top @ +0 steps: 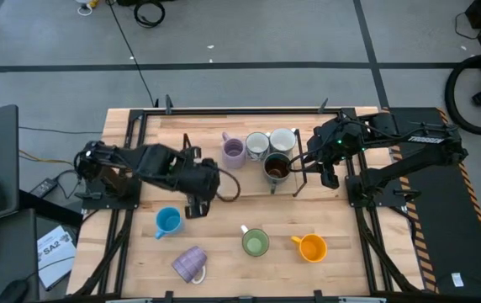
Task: Place coffee mugs
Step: Put the yellow mug on the shelf
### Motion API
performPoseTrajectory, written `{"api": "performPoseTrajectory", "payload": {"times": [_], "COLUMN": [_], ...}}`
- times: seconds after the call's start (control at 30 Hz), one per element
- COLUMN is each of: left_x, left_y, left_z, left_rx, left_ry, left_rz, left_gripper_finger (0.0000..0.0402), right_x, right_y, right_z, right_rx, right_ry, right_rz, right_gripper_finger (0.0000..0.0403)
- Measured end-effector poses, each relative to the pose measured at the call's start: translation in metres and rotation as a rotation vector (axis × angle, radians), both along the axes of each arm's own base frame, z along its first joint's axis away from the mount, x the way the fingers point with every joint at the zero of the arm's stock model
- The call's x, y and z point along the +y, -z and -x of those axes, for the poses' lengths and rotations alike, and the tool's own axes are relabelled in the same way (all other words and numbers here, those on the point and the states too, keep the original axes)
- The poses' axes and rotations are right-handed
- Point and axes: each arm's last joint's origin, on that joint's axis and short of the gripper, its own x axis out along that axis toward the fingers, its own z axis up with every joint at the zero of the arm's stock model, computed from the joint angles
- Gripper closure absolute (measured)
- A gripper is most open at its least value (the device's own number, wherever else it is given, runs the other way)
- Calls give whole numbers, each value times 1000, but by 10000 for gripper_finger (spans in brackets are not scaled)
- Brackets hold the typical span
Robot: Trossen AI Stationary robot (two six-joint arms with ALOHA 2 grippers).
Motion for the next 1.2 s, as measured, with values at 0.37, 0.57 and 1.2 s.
{"api": "performPoseTrajectory", "payload": {"times": [0.37, 0.57, 1.2], "left_x": [-44, -66, -118], "left_y": [2, 4, 32], "left_z": [14, 23, 23], "left_rx": [-60, -86, -73], "left_ry": [-167, -301, -346], "left_rz": [133, 236, 221], "left_gripper_finger": [233, 233, 233], "right_x": [0, 0, 20], "right_y": [0, 0, -3], "right_z": [0, 0, -3], "right_rx": [0, 0, -36], "right_ry": [0, -4, -78], "right_rz": [0, 3, -110], "right_gripper_finger": [263, 263, 263]}}
